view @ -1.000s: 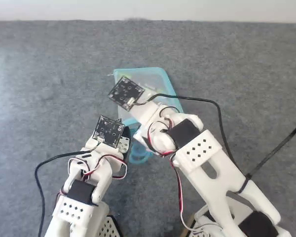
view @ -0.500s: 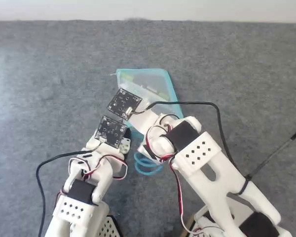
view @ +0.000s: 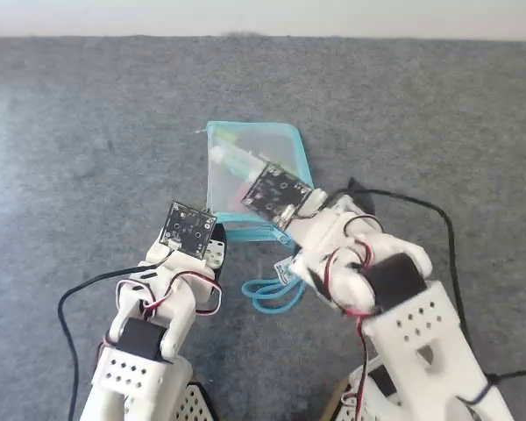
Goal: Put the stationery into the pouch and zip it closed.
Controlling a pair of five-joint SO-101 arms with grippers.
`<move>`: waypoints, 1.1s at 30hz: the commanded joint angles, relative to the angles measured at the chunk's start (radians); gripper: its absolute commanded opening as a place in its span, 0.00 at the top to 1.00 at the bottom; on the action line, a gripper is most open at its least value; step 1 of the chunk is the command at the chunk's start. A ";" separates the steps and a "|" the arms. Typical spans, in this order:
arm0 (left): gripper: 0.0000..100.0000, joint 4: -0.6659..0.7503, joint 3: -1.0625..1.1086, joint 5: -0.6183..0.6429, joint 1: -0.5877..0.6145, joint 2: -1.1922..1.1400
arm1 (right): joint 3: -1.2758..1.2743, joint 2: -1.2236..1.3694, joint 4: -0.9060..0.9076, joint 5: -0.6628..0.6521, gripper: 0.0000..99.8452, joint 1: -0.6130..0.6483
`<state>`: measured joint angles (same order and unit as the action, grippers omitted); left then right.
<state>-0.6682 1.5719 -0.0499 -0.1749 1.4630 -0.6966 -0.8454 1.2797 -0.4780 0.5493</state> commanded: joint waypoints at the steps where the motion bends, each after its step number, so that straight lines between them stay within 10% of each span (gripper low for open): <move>1: 0.99 -0.005 -0.062 -0.008 -0.002 0.009 | -0.072 0.030 -0.137 -0.048 0.57 -0.070; 33: 0.99 -0.006 -0.061 -0.008 -0.002 0.009 | -0.222 0.159 -0.303 -0.252 0.57 0.039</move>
<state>-0.6682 1.5735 -0.0499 -0.1718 1.4630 -0.9314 -0.6475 0.9989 -0.7158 0.5754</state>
